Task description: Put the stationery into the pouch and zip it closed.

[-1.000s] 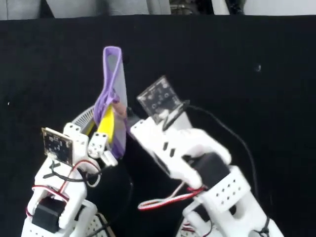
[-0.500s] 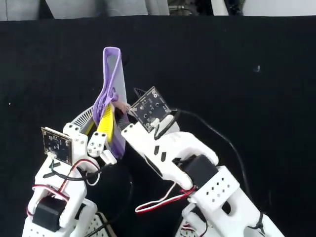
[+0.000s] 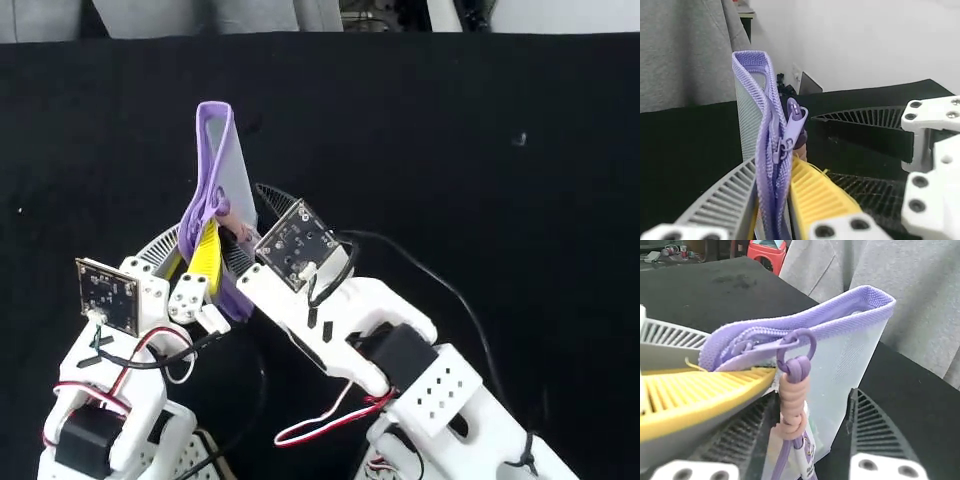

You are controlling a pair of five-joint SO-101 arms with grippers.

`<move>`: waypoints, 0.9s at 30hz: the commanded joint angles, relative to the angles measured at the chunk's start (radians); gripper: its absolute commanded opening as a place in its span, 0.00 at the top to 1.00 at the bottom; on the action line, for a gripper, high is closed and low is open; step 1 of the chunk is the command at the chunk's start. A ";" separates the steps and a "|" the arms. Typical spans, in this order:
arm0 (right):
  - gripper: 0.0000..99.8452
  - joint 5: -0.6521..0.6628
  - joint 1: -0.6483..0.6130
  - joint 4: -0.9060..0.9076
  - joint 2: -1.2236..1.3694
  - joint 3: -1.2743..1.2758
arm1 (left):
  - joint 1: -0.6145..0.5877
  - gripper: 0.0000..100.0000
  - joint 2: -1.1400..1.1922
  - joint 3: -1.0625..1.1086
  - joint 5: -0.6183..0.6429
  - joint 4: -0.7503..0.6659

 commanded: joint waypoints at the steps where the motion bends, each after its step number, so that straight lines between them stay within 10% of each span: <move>1: 0.79 0.009 -0.023 -0.031 -0.019 -0.004 | -0.001 0.97 0.003 -0.024 0.002 0.021; 27: 0.79 0.095 -0.120 0.023 -0.125 0.059 | 0.082 0.97 -0.006 -0.071 -0.077 0.123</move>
